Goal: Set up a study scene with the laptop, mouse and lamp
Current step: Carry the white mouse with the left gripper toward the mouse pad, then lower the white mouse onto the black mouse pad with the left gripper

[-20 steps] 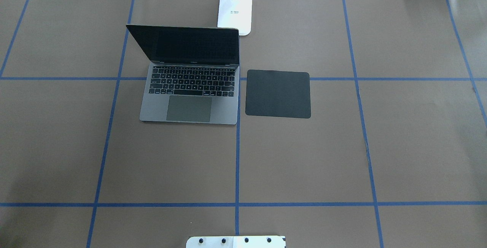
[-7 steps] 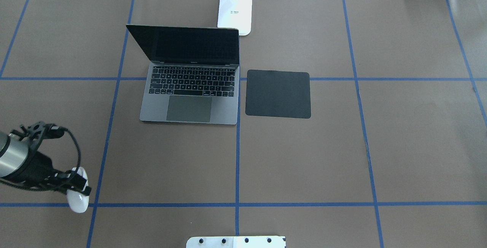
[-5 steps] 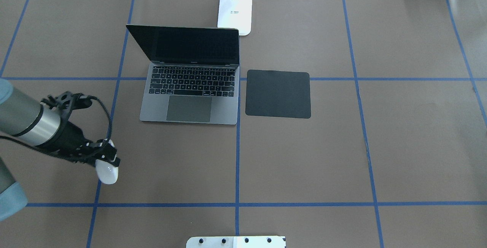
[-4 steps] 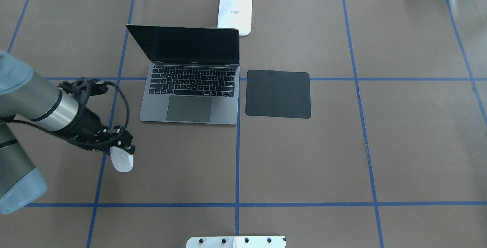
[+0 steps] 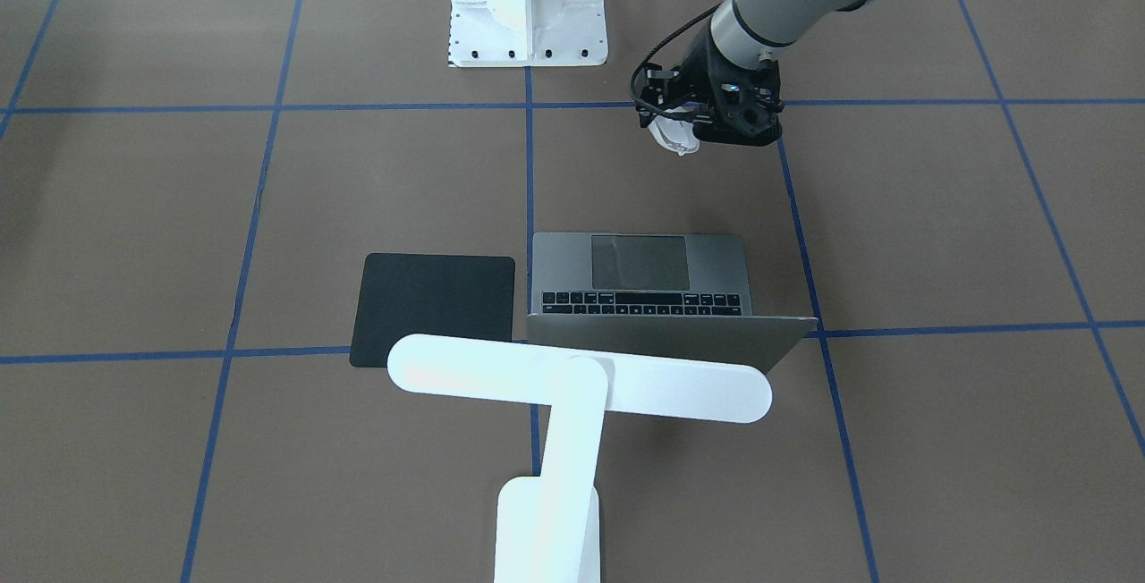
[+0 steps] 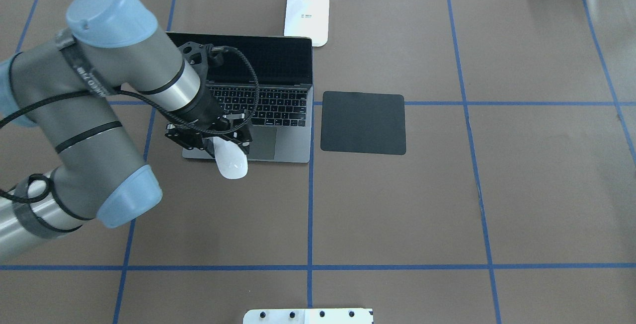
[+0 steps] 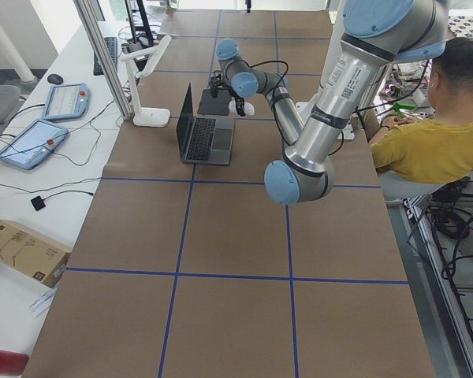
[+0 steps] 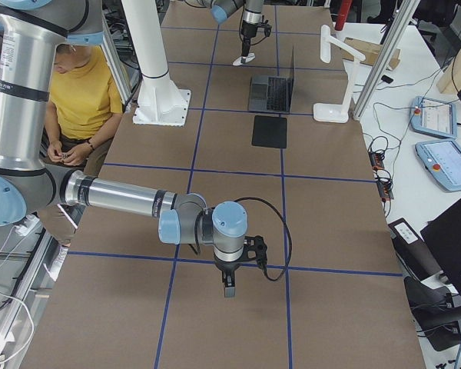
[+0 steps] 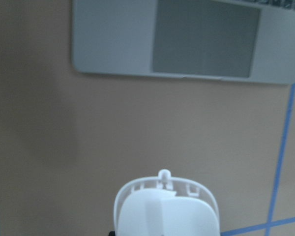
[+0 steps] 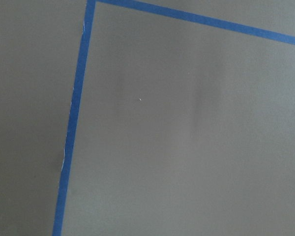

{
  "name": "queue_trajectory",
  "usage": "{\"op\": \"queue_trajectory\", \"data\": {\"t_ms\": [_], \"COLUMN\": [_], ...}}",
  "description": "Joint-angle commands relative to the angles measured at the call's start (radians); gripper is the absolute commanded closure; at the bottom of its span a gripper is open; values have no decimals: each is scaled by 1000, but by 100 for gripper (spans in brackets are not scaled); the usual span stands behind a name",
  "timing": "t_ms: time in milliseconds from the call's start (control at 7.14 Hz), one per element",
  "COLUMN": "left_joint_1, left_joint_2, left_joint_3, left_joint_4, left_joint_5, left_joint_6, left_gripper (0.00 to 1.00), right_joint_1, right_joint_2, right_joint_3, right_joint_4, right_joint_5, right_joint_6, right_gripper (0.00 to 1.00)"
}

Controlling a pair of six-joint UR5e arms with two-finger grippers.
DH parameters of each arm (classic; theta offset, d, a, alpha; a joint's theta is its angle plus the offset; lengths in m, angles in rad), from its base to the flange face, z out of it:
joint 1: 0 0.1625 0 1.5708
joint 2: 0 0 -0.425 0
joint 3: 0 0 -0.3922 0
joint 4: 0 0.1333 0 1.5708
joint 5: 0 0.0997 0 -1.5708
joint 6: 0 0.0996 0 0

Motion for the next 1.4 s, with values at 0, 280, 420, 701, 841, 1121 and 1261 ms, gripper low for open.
{"op": "queue_trajectory", "data": {"t_ms": [0, 280, 420, 701, 841, 1121, 1261], "left_joint_1": [2, 5, 7, 33, 65, 82, 88], "left_joint_2": [-189, -384, -441, -526, -563, -602, -615], "left_joint_3": [219, 483, 610, 779, 846, 984, 1009], "left_joint_4": [12, -13, -88, -191, -214, -297, -298], "left_joint_5": [35, 55, 57, 86, 172, 199, 199], "left_joint_6": [-1, -1, -15, -32, -33, -27, -19], "left_gripper": [69, 69, 69, 69, 68, 68, 68], "right_joint_1": [0, 0, 0, 0, 0, 0, 0], "right_joint_2": [0, 2, 2, 3, 6, 6, 6], "right_joint_3": [-1, -1, -1, -3, -6, -9, -11], "right_joint_4": [0, 0, 0, 0, -2, -2, -2], "right_joint_5": [1, 1, 1, 0, 1, 0, 0], "right_joint_6": [0, 2, 2, 2, 2, 0, 0], "right_gripper": [0, 0, 0, 0, 0, 0, 0]}}
